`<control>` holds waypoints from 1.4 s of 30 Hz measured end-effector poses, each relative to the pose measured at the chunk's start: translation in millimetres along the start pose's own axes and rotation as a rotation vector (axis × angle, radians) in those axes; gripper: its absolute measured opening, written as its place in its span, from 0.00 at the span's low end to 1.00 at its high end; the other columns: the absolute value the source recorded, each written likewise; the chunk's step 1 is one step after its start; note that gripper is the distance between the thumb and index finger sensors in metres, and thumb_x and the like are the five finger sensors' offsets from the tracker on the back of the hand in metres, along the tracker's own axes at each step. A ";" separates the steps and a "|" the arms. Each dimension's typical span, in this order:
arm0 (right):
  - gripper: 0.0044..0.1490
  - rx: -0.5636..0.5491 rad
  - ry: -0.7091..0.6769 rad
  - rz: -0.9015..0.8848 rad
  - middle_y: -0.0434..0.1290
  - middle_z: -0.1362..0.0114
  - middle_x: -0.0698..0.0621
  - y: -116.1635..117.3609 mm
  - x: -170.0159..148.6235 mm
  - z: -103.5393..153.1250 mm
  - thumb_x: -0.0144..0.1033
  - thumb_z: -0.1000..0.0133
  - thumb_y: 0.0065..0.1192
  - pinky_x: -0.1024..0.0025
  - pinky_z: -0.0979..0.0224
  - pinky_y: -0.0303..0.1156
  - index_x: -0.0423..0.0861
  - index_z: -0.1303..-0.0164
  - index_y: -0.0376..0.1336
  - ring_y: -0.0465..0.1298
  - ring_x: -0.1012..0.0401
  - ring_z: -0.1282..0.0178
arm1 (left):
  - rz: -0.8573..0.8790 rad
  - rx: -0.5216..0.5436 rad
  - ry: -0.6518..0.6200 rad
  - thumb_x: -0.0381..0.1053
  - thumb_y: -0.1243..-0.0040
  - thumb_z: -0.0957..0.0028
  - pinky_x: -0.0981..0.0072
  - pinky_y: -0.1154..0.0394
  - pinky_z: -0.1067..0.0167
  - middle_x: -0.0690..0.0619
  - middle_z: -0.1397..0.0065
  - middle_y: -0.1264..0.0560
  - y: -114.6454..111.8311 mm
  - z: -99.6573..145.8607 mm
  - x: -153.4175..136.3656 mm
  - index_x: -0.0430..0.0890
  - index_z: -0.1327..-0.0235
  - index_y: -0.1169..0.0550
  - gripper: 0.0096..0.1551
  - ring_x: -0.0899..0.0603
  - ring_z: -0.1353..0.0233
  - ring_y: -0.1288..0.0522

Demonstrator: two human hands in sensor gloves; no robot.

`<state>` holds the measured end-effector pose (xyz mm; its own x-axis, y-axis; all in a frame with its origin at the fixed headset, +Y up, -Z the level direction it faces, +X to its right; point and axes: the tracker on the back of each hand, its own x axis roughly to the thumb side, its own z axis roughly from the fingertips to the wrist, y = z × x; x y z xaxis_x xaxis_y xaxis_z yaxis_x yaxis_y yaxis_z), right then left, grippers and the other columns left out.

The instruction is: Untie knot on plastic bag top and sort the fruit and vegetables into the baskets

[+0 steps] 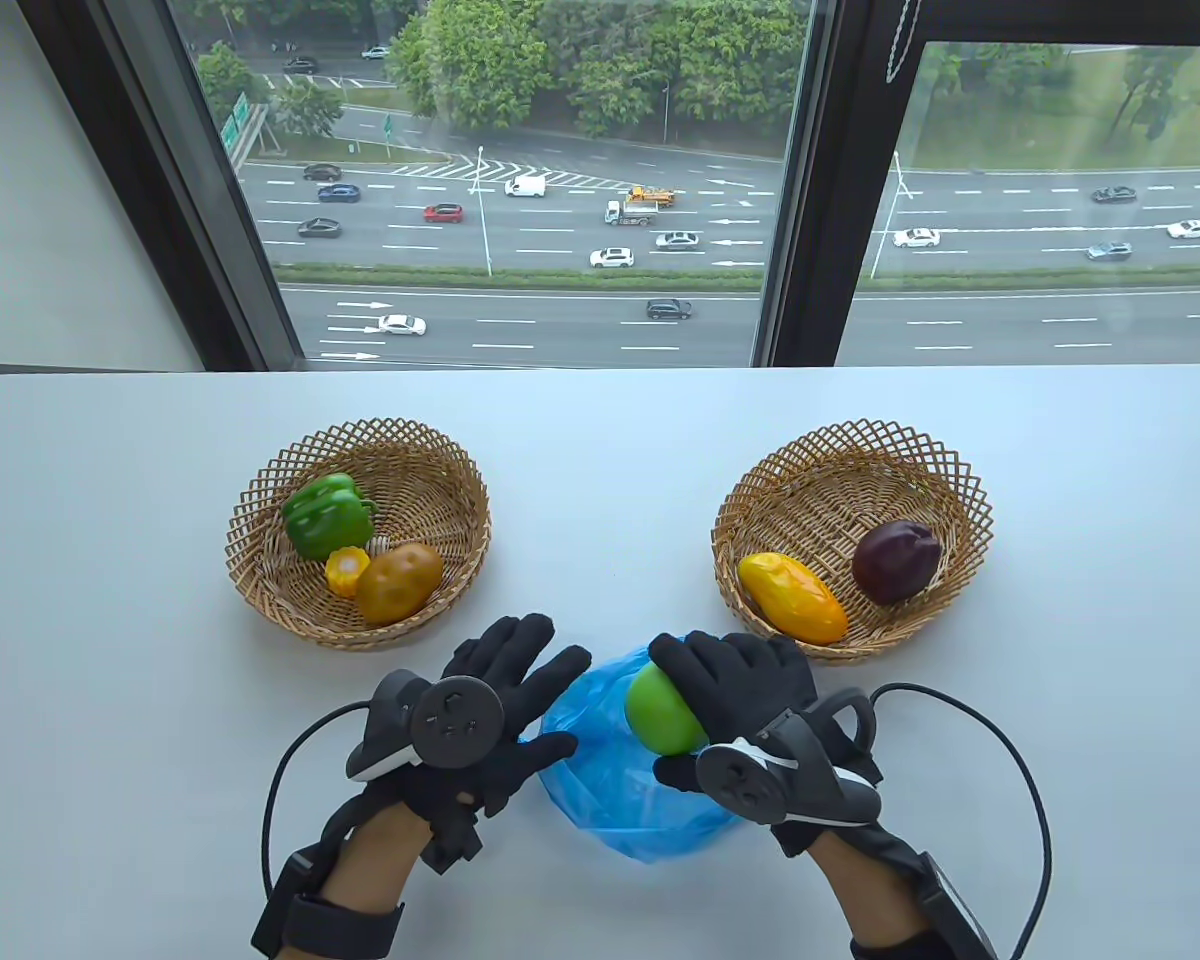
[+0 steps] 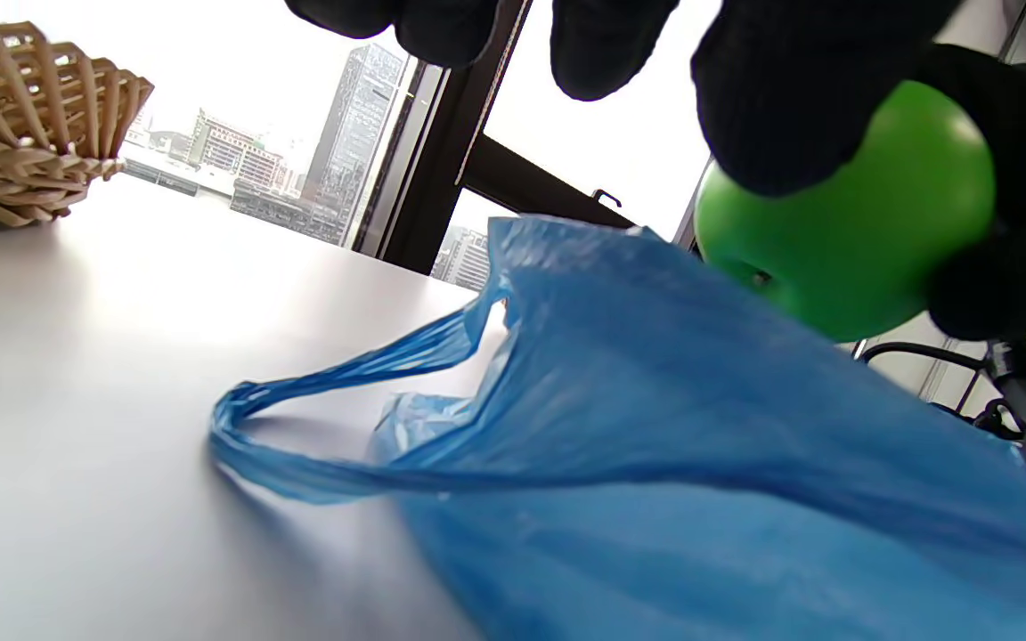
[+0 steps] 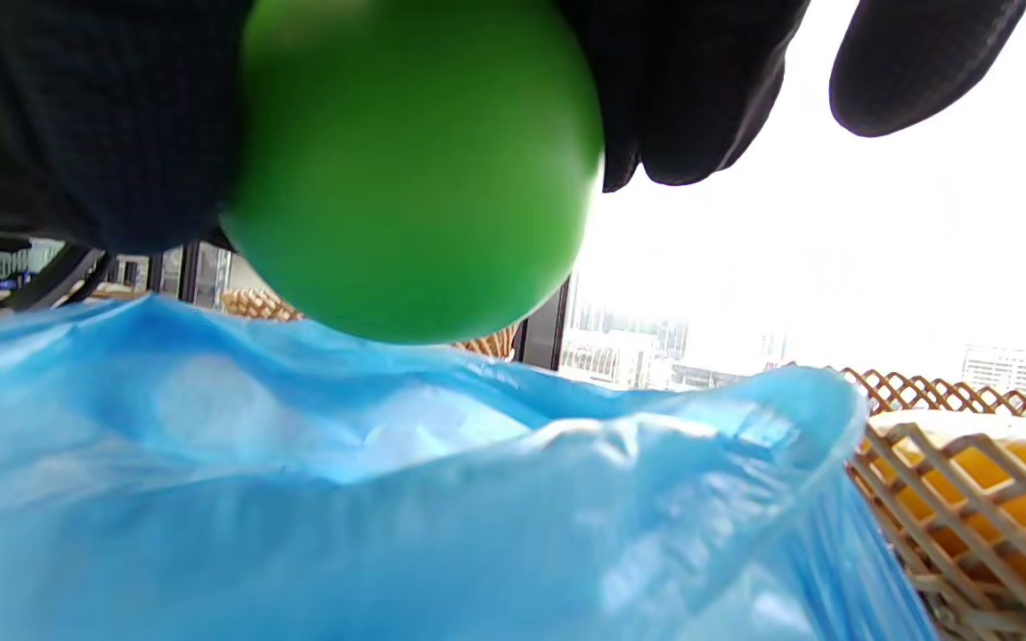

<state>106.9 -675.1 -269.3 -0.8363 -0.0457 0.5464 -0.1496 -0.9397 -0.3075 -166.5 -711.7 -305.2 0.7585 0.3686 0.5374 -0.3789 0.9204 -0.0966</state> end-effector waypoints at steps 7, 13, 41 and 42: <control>0.67 -0.150 0.104 -0.059 0.64 0.18 0.35 -16.8 -33.2 8.4 0.69 0.53 0.72 0.28 0.32 0.67 0.47 0.10 0.48 0.74 0.40 0.30 | 0.014 0.017 0.042 0.65 0.39 0.50 0.31 0.50 0.27 0.43 0.11 0.48 5.1 2.6 -10.4 0.58 0.17 0.38 0.46 0.30 0.16 0.52; 0.64 -0.225 0.198 -0.130 0.62 0.18 0.33 -25.1 -62.0 16.4 0.67 0.50 0.70 0.33 0.35 0.72 0.50 0.10 0.46 0.77 0.41 0.33 | 0.011 0.022 0.052 0.65 0.39 0.50 0.31 0.50 0.27 0.43 0.11 0.48 8.0 3.6 -11.5 0.57 0.17 0.36 0.45 0.30 0.16 0.52; 0.58 -0.177 0.555 -0.294 0.61 0.19 0.25 5.9 -147.4 43.9 0.56 0.45 0.68 0.37 0.36 0.75 0.46 0.11 0.46 0.79 0.36 0.36 | 0.015 0.077 0.097 0.66 0.40 0.50 0.31 0.50 0.27 0.43 0.11 0.48 21.6 10.6 -24.2 0.56 0.18 0.34 0.44 0.29 0.16 0.52; 0.58 -0.160 0.552 -0.292 0.61 0.19 0.25 9.2 -146.2 42.6 0.56 0.46 0.68 0.36 0.36 0.74 0.46 0.11 0.46 0.79 0.36 0.36 | 0.018 0.080 0.097 0.66 0.40 0.50 0.31 0.50 0.27 0.43 0.11 0.48 21.9 10.7 -24.4 0.56 0.18 0.35 0.44 0.29 0.16 0.52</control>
<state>250.3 -691.6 -318.8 -0.8910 0.4261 0.1568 -0.4537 -0.8226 -0.3428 -198.9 -701.9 -311.5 0.7974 0.3990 0.4526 -0.4305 0.9018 -0.0365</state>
